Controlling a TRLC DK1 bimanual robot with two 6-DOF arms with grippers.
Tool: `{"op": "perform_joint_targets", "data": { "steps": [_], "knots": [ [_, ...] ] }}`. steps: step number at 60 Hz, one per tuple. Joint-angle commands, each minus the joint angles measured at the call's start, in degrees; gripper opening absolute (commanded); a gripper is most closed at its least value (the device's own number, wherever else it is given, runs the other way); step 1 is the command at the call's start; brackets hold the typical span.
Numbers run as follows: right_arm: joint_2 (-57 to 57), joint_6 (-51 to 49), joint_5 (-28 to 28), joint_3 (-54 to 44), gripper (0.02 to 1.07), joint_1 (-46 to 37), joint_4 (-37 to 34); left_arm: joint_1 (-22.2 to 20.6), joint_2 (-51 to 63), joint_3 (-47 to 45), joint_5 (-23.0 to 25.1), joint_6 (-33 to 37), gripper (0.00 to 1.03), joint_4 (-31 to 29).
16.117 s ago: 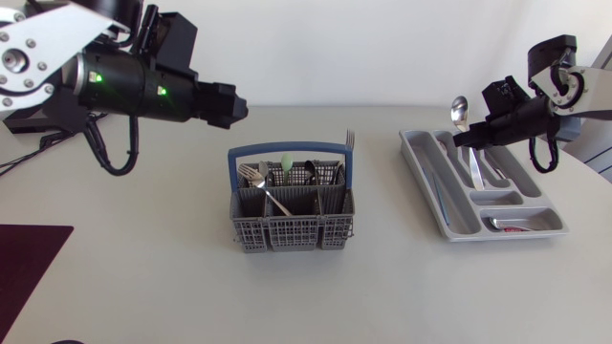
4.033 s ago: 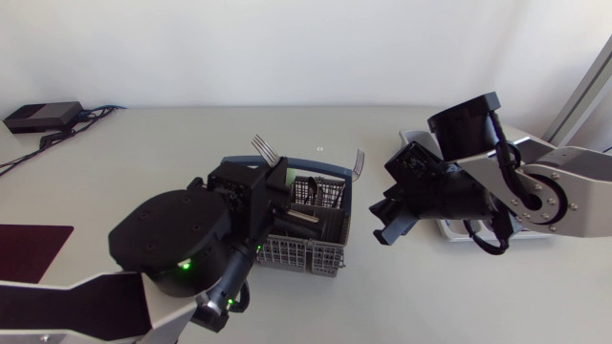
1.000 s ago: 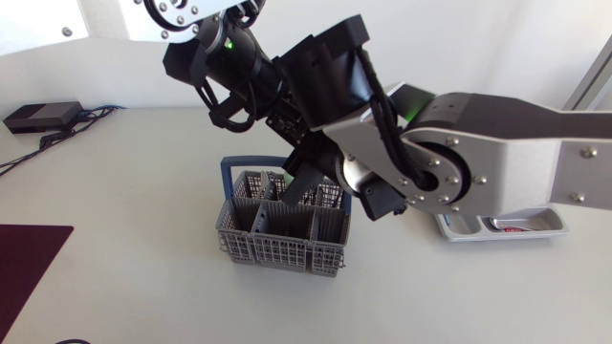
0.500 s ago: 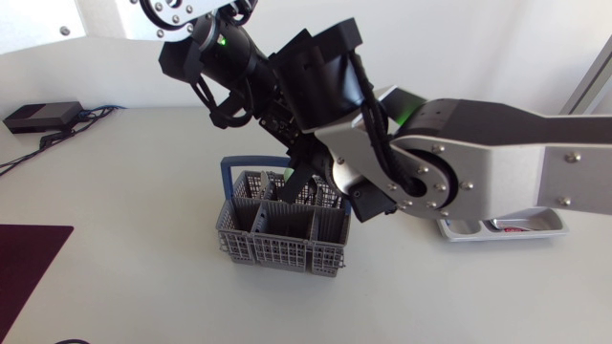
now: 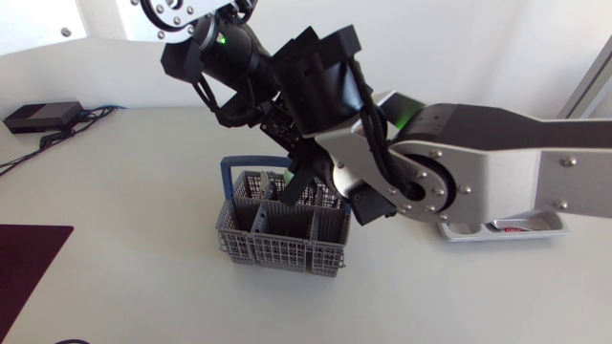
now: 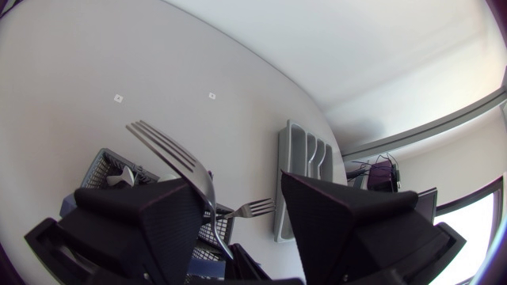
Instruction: Sort the cutlery from the basket into the organizer compartments.
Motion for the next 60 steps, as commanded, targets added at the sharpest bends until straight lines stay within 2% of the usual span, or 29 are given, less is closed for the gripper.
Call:
{"op": "perform_joint_targets", "data": {
  "steps": [1,9,17,29,39,60],
  "knots": [
    [-0.2,-1.3,-0.9,-2.6,0.07,0.3,-0.1,0.2,-1.1,2.3,0.6,1.6,0.79,2.1],
    [-0.7,-1.3,-1.1,-3.3,0.07,-0.1,0.0,0.2,-1.6,2.8,2.0,1.7,0.84,2.9],
    [-2.6,-1.3,-1.0,-4.2,0.07,-1.2,0.8,0.3,-1.1,2.1,1.4,2.1,0.89,0.2],
    [-4.2,-1.3,-1.0,-6.3,0.07,-1.9,1.6,1.6,-1.6,-1.1,-1.7,4.8,0.9,-0.5],
    [-4.4,-1.5,-1.1,-7.6,0.07,-3.5,1.8,3.7,-3.5,-2.1,-1.7,6.3,0.92,-1.5],
    [-4.1,-2.6,-3.0,-9.9,0.07,-11.0,6.8,3.6,-10.2,-4.6,0.4,9.0,0.92,-2.2]
  ]
}}
